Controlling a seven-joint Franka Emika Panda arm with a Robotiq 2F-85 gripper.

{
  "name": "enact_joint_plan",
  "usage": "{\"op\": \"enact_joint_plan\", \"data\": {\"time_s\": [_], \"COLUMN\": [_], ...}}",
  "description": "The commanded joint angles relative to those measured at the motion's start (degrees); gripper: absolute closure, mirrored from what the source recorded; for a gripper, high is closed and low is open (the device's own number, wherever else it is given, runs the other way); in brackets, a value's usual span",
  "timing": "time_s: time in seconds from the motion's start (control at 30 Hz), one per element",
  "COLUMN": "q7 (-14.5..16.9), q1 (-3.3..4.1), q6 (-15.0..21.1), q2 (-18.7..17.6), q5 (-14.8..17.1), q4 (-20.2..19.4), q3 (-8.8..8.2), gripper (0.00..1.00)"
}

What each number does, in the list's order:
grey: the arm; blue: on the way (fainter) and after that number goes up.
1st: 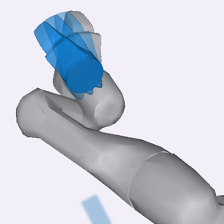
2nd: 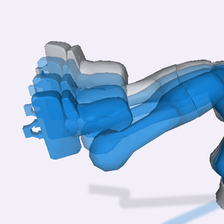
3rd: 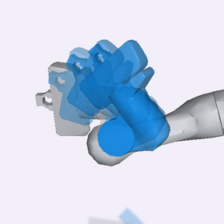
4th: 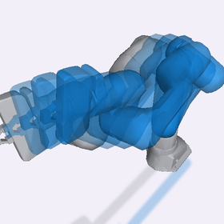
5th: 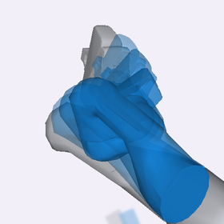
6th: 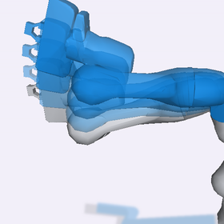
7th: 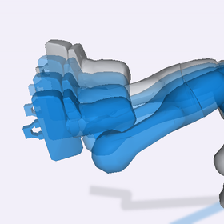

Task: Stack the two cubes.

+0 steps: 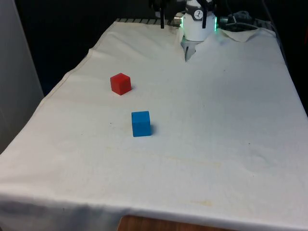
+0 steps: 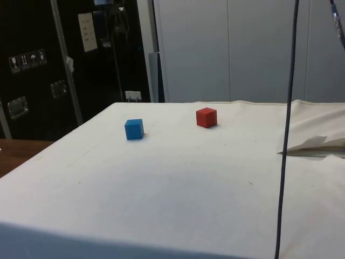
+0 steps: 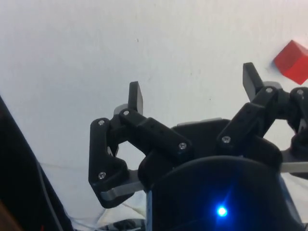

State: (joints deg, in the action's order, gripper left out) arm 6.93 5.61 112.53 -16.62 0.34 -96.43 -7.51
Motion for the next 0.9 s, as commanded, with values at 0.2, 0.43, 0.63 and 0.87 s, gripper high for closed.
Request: {"op": "enact_joint_plan", "data": {"time_s": [0.2,0.43,0.63,0.87], "q7": [2.81,5.96,7.28,7.96], "q1": [-0.23,-0.52,-0.52,-0.52], "q6": [4.01,8.25,10.89,15.07], "q2": [-0.46,-0.97,-1.49,-3.44], "q5": [-0.46,-0.06,-0.17,0.17], "q4": [-1.55,-3.84,-5.21,-6.25], "q3": [-0.29,-1.09,-1.72,-1.38], "gripper": [0.00,0.00,0.00,0.00]}}
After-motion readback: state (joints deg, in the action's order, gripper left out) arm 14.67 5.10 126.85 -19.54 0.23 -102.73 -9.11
